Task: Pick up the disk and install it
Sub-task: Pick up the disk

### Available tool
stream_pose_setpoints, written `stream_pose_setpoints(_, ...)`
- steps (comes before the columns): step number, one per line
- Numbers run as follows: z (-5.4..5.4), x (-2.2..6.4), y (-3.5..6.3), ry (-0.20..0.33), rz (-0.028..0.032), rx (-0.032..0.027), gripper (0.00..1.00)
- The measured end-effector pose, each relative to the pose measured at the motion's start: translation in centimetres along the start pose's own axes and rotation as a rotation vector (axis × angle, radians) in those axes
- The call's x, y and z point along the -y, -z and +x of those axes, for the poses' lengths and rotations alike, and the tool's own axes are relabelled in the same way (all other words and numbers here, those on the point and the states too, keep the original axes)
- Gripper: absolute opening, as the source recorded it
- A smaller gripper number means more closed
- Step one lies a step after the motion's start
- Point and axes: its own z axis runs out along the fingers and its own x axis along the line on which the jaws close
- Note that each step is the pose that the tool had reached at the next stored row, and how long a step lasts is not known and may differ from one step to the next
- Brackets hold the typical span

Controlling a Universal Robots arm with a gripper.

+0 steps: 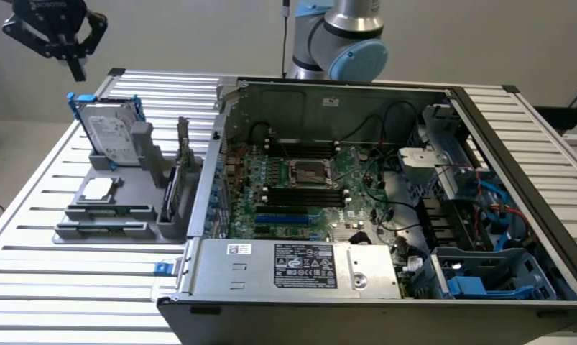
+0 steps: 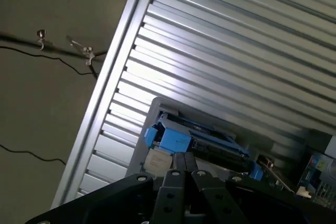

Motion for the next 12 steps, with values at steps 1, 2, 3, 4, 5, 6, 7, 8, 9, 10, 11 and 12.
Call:
stream_pose_setpoints(1,0.0,0.0,0.0,0.016,0.0004,-0.0005,0.11)
stream_pose_setpoints(2,0.0,0.0,0.0,0.032,0.0007,-0.001,0.11)
stream_pose_setpoints(3,0.0,0.0,0.0,0.048,0.0011,-0.0015,0.11)
stream_pose_setpoints(4,0.0,0.0,0.0,0.065,0.0016,-0.0019,0.11)
stream_pose_setpoints(5,0.0,-0.01,0.0,0.082,0.0021,-0.0023,0.11)
stream_pose_setpoints(6,0.0,-0.01,0.0,0.099,0.0027,-0.0026,0.11)
stream_pose_setpoints(7,0.0,-0.01,0.0,0.116,0.0033,-0.0029,0.11)
stream_pose_setpoints(8,0.0,-0.01,0.0,0.133,0.004,-0.0032,0.11)
stream_pose_setpoints(9,0.0,-0.01,0.0,0.151,0.0046,-0.0035,0.11)
stream_pose_setpoints(10,0.0,-0.01,0.0,0.168,0.0053,-0.0038,0.11)
stream_pose_setpoints(11,-0.01,0.0,0.0,0.185,0.0059,-0.0039,0.11)
stream_pose_setpoints(12,0.0,-0.01,0.0,0.204,0.0067,-0.0042,0.11)
